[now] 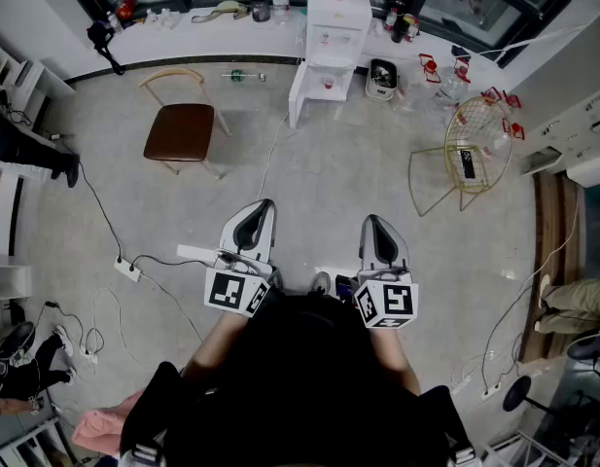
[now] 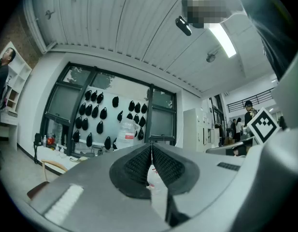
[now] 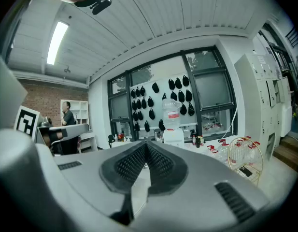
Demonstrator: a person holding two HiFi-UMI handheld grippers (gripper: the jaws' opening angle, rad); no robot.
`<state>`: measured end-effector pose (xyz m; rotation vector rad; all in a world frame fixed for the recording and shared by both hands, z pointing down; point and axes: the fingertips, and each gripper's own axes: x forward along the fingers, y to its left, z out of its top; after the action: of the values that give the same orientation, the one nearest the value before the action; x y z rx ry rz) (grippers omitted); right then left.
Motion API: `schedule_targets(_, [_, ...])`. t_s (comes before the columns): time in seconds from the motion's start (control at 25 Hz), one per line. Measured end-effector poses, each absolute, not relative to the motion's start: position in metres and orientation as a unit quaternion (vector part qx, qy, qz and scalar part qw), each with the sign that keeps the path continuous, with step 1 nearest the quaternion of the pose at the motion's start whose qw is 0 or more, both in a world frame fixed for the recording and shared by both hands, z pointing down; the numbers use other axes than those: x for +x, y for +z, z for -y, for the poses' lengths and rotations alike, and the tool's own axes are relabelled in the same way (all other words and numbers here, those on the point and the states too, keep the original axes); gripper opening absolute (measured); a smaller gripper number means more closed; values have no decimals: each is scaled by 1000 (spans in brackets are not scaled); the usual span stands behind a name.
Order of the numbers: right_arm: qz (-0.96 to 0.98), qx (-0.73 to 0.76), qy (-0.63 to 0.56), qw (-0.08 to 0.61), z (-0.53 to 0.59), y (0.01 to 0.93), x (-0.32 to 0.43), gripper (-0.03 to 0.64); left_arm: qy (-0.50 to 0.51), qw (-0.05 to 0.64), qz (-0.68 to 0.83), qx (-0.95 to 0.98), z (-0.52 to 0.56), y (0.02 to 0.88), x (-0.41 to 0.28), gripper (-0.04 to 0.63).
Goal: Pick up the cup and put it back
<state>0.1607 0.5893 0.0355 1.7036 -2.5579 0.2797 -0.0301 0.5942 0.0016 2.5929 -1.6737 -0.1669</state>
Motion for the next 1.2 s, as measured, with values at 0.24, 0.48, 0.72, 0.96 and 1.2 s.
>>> schedule_targets(0.24, [827, 553, 91, 29, -592, 33, 158, -6, -52, 24, 543, 838, -597, -1, -34, 12])
schedule_targets(0.48, [829, 551, 90, 28, -598, 33, 155, -6, -50, 24, 542, 839, -604, -1, -34, 12])
schedule_targets(0.72, [828, 555, 80, 24, -595, 25, 150, -6, -51, 24, 538, 841, -602, -5, -39, 12])
schedule_targets(0.96, [830, 555, 55, -3, -601, 1, 139, -6, -55, 22, 534, 843, -605, -7, -46, 12])
schedule_targets(1.2, [840, 533, 93, 33, -588, 31, 115, 267, -55, 26, 528, 847, -602, 0, -58, 12])
